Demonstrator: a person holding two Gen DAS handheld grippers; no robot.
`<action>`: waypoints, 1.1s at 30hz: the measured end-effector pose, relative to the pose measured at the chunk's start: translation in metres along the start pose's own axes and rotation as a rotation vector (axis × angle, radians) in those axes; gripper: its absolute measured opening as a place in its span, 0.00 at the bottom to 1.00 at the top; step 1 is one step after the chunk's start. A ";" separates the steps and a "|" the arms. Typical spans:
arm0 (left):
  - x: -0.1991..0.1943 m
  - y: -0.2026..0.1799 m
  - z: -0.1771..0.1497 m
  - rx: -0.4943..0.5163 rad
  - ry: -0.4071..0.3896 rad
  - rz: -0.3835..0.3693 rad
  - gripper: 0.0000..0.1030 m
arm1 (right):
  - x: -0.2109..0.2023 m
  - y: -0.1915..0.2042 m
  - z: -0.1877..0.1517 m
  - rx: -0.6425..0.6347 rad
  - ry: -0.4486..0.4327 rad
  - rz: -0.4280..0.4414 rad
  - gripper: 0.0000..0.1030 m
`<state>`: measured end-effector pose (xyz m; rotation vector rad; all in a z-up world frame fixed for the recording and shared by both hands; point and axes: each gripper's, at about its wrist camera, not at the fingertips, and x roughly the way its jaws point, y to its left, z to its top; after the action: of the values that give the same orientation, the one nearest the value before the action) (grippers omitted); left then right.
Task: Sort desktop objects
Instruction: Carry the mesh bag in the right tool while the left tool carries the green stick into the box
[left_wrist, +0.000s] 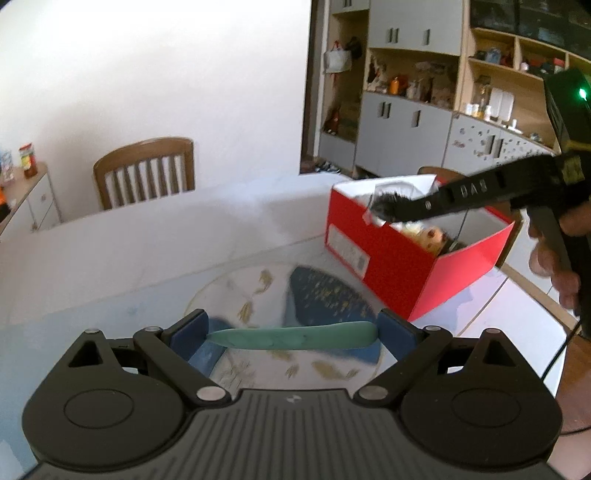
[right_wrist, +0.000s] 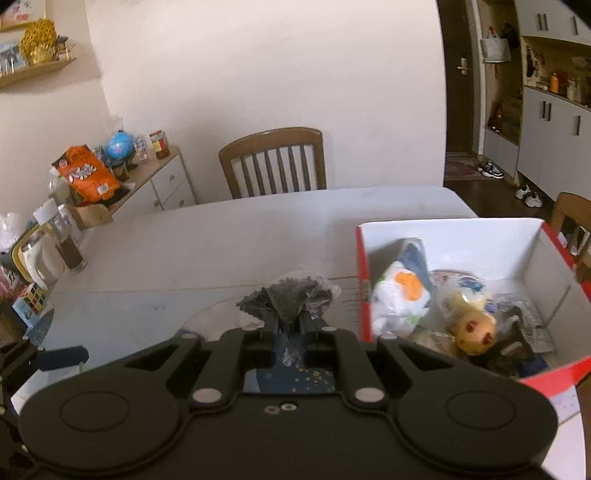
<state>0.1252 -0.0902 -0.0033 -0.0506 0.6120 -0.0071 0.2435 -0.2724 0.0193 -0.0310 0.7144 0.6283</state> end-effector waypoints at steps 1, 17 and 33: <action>0.000 -0.003 0.004 0.004 -0.007 -0.006 0.95 | -0.004 -0.003 -0.001 0.007 -0.004 -0.003 0.10; 0.029 -0.074 0.064 0.083 -0.081 -0.101 0.95 | -0.054 -0.062 -0.002 0.061 -0.049 -0.081 0.10; 0.079 -0.158 0.101 0.128 -0.069 -0.179 0.95 | -0.078 -0.145 -0.004 0.096 -0.064 -0.125 0.10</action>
<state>0.2498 -0.2448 0.0419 0.0179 0.5349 -0.2171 0.2752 -0.4323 0.0385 0.0326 0.6746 0.4731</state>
